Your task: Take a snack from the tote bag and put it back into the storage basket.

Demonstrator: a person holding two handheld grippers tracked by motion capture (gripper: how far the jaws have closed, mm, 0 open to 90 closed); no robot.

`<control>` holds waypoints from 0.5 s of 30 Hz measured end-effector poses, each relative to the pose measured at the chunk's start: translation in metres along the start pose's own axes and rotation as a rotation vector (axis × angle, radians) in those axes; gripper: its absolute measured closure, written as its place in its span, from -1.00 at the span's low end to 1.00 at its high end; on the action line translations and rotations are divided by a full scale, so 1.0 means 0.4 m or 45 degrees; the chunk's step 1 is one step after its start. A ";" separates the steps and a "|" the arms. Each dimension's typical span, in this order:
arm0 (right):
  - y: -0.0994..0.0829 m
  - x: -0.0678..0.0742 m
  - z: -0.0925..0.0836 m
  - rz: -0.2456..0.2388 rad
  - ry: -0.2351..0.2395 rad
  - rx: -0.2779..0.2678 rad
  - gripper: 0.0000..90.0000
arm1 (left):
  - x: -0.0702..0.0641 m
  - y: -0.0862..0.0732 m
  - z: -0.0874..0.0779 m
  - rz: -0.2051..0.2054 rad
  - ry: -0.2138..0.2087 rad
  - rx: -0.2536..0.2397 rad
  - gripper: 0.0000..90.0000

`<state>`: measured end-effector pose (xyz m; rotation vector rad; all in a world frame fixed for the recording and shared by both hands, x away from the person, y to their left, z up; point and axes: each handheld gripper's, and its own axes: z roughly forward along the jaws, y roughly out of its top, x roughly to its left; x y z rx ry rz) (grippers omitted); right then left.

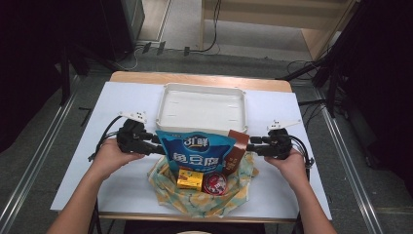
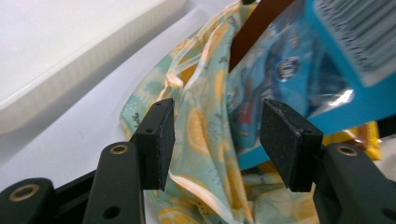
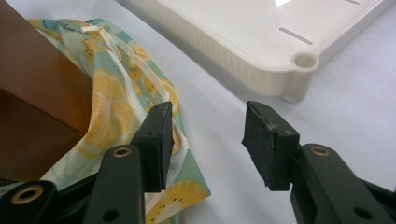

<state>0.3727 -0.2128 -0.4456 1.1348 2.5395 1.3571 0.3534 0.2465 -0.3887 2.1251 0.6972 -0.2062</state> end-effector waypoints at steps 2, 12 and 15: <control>0.000 -0.001 0.000 0.000 -0.004 0.003 0.18 | -0.005 0.000 -0.008 0.000 -0.001 0.007 0.01; -0.001 -0.015 0.011 0.023 -0.019 0.008 0.17 | -0.022 0.002 -0.063 0.045 0.006 -0.002 0.00; 0.000 -0.016 0.011 0.026 -0.022 0.001 0.16 | -0.037 0.006 -0.081 0.071 0.000 -0.019 0.00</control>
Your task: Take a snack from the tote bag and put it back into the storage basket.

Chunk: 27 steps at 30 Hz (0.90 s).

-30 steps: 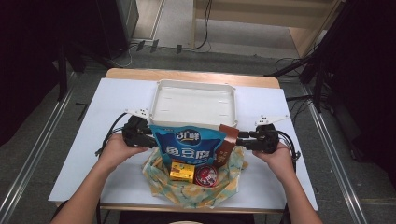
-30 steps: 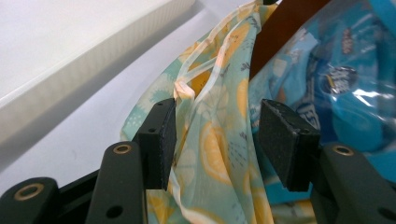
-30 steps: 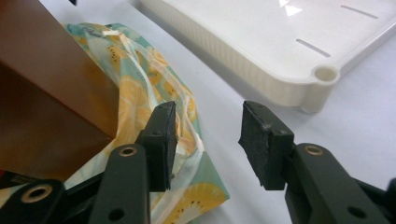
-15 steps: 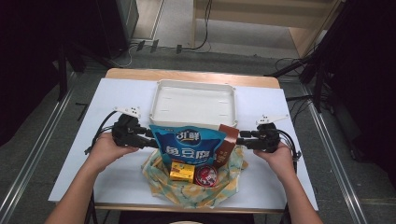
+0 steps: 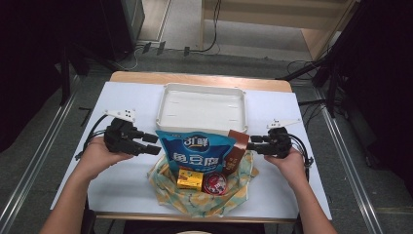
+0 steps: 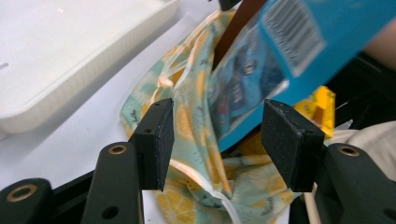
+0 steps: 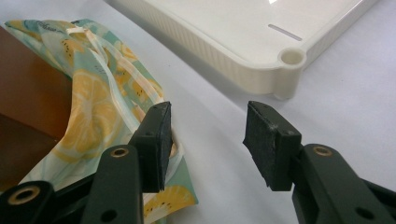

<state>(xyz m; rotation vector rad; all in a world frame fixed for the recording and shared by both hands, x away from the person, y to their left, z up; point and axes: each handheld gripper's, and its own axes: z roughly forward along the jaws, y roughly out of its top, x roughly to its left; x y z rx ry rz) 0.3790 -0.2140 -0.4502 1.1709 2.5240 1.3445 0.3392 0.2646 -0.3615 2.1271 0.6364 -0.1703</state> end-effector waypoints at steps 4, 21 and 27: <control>0.001 -0.001 0.002 0.003 -0.004 0.004 0.16 | -0.020 0.009 -0.017 0.031 -0.007 -0.010 0.00; 0.000 -0.006 0.009 0.009 -0.010 0.022 0.16 | -0.104 0.084 -0.013 0.126 -0.050 -0.016 0.04; -0.006 -0.007 0.003 0.018 -0.016 0.025 0.16 | -0.101 0.114 0.013 0.114 -0.067 0.000 0.07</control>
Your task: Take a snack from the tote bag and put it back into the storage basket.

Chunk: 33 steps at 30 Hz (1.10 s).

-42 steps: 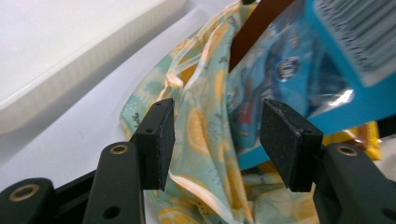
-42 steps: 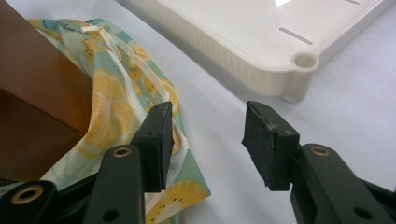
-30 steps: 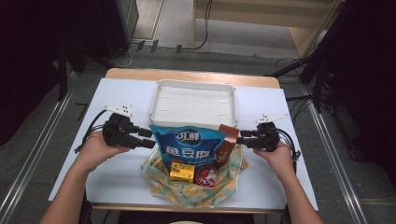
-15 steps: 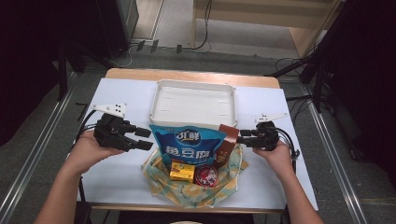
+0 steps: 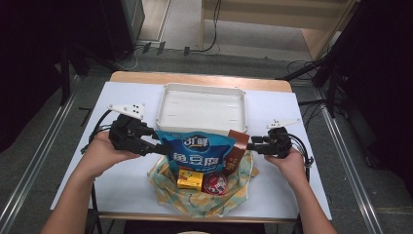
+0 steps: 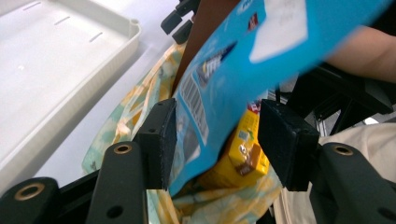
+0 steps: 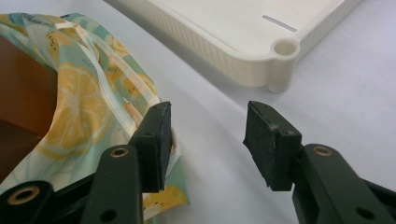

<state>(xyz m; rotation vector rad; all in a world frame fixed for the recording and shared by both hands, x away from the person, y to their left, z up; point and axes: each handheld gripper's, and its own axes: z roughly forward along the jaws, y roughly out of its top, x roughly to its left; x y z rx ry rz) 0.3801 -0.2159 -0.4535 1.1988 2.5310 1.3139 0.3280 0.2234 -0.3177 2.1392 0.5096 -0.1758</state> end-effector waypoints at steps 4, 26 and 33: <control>-0.004 -0.003 -0.006 0.005 -0.005 -0.007 0.16 | -0.003 0.021 0.016 0.014 -0.017 -0.007 0.09; -0.021 -0.005 -0.018 0.020 -0.021 -0.004 0.15 | 0.002 0.043 0.059 0.109 -0.023 0.020 0.77; -0.021 -0.008 -0.018 0.018 -0.026 -0.002 0.14 | -0.007 0.038 0.062 0.161 -0.006 -0.003 0.92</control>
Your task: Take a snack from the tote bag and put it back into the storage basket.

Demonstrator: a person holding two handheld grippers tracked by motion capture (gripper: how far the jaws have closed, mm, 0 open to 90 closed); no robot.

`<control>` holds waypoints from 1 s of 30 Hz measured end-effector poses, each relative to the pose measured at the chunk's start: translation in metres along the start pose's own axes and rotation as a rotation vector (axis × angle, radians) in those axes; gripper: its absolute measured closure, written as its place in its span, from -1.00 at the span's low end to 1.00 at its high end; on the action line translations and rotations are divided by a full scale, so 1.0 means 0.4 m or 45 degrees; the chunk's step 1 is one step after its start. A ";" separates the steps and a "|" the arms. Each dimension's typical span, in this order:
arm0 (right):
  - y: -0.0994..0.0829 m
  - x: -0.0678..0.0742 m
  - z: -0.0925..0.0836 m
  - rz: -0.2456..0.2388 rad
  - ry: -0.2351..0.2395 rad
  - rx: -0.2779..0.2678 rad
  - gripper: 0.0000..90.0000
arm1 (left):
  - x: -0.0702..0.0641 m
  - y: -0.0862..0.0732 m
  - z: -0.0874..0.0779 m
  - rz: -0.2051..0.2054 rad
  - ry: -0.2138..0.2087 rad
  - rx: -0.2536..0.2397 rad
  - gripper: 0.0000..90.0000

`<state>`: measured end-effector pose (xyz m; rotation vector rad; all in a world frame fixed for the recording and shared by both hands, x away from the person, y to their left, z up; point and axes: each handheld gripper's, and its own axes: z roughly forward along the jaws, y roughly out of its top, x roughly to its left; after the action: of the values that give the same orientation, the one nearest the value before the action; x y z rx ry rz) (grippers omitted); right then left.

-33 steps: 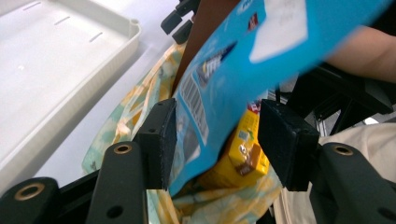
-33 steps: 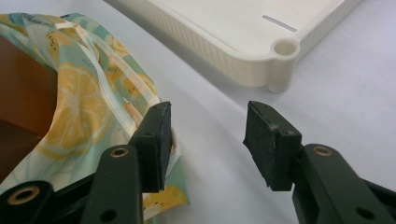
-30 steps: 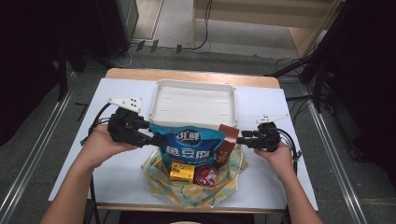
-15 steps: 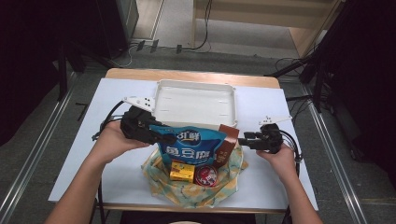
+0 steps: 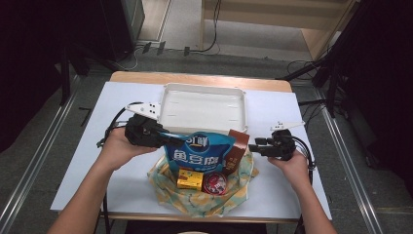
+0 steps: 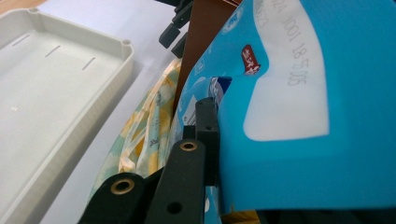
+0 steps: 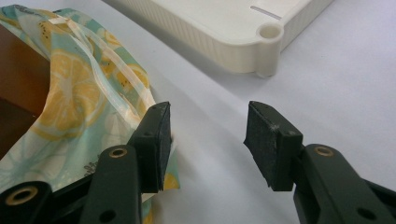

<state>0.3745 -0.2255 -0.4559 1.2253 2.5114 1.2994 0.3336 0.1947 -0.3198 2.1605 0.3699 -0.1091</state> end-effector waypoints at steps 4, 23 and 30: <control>0.001 0.002 -0.002 0.002 -0.001 -0.001 0.14 | -0.006 -0.001 0.000 0.012 0.006 -0.003 0.95; -0.001 0.006 0.000 -0.006 -0.012 0.016 0.13 | -0.043 0.063 0.003 0.051 0.009 -0.075 0.98; -0.001 0.007 0.003 -0.009 -0.013 0.013 0.13 | -0.056 0.112 -0.021 0.067 0.015 -0.132 0.98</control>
<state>0.3726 -0.2229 -0.4561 1.2207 2.5161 1.2773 0.3254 0.1722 -0.2750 2.0676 0.3183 -0.0468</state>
